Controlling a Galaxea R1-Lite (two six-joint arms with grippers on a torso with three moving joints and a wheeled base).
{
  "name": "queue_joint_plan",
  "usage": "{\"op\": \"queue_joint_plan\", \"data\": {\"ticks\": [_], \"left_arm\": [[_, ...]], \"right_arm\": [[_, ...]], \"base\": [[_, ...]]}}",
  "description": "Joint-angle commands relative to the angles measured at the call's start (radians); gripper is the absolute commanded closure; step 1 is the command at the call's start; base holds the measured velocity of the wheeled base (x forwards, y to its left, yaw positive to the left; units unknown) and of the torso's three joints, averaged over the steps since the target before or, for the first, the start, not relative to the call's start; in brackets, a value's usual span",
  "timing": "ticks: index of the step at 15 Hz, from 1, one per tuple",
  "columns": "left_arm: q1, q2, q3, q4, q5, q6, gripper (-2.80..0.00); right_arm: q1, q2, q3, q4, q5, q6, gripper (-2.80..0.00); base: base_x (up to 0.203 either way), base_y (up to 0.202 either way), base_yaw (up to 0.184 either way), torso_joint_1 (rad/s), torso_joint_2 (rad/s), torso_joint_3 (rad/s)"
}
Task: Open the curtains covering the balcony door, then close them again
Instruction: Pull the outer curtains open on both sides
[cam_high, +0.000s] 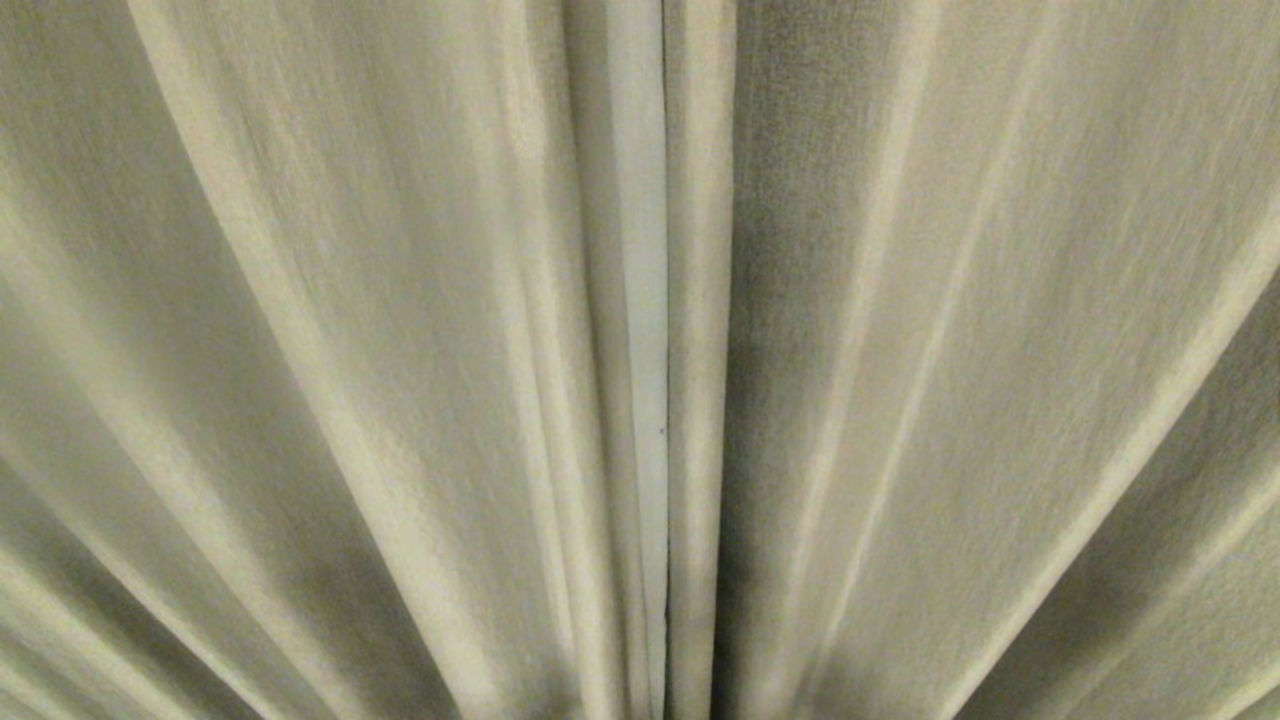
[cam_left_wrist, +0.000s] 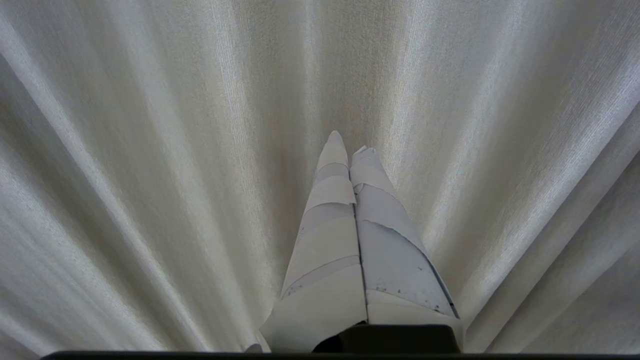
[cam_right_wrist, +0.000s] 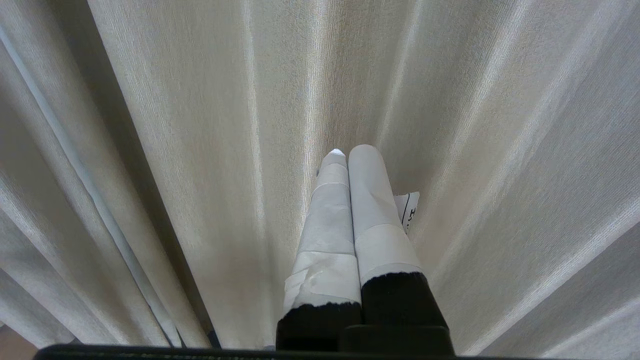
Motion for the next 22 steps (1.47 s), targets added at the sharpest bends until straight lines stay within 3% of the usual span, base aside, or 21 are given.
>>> {"op": "queue_joint_plan", "data": {"ticks": [1,16,18,22], "left_arm": [[0.000,0.000,0.000,0.000,0.000,-0.001,0.00],[0.000,0.000,0.000,-0.006,-0.005,0.008,0.00],[0.000,0.000,-0.003,-0.094,-0.021,0.015,0.00],[0.000,0.000,-0.106,-0.072,-0.041,0.010,0.00]], "right_arm": [[0.000,0.000,0.000,0.000,0.002,0.000,0.00],[0.000,0.000,0.000,0.000,0.002,0.000,0.00],[0.000,0.000,0.000,0.000,0.001,0.000,0.00],[0.000,0.000,0.000,0.000,0.002,0.000,0.00]], "base": [[0.000,0.000,0.000,0.000,0.00,0.000],[0.000,0.000,0.000,0.000,0.00,0.000],[0.000,0.000,0.000,0.000,0.00,0.000],[0.000,0.000,0.000,0.000,0.00,0.000]]}}
